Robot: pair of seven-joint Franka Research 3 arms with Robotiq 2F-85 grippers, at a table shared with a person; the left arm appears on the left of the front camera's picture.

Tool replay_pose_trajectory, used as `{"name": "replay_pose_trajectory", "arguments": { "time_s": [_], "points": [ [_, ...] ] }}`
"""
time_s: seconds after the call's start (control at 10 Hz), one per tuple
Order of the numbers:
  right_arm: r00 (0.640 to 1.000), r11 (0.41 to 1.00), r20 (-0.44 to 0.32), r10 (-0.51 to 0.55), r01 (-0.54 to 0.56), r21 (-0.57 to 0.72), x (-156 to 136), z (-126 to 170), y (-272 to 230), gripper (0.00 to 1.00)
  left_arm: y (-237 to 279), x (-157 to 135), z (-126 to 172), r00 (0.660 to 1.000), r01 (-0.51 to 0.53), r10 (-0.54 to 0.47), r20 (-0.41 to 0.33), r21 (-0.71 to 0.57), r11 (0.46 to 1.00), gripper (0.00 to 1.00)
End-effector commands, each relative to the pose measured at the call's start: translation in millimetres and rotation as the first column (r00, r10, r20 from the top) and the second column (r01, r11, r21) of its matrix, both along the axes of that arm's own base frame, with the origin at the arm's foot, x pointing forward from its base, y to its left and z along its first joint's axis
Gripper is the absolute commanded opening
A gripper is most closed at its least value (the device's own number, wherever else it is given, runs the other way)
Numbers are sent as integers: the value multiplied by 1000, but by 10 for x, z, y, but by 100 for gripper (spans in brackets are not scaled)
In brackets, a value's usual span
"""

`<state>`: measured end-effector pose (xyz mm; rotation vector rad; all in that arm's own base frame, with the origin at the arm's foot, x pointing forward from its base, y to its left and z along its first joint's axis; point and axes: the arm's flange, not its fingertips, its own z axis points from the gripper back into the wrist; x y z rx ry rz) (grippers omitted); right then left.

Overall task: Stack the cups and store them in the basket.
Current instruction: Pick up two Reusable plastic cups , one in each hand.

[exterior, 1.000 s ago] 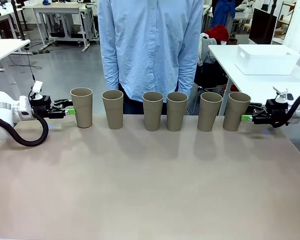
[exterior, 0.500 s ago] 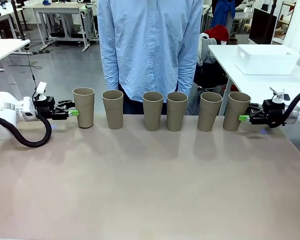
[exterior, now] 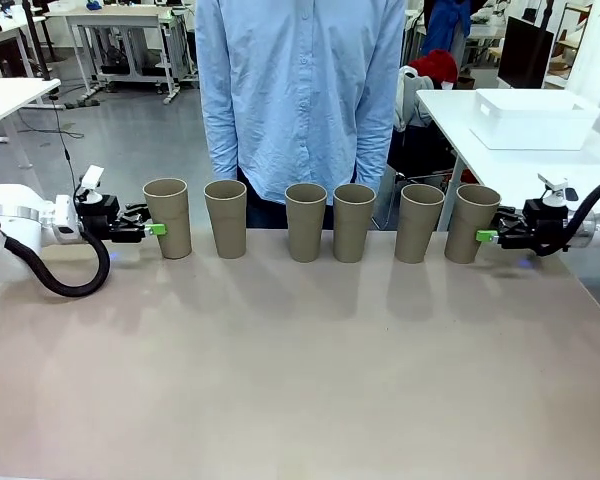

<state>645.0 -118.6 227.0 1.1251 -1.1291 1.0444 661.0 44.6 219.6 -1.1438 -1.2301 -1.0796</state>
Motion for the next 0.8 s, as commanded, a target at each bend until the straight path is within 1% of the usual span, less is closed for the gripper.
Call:
{"name": "replay_pose_trajectory", "arguments": {
  "time_s": [0.0, 0.3, 0.7],
  "points": [
    [1000, 1000, -10, 26, -26, 2, 11, 32, 125, 100, -134, -95, 59, 1000, -1, 0, 12, 14, 1000, 100],
    [999, 999, -25, 41, -41, -6, 19, 23, 240, 100, -204, -95, 51, 1000, -3, 3, 23, 21, 1000, 100],
    [998, 998, -26, 54, -54, 18, 5, 10, 289, 100, -317, -62, 18, 999, 10, -10, 35, 20, 1000, 100]
  ]
}}
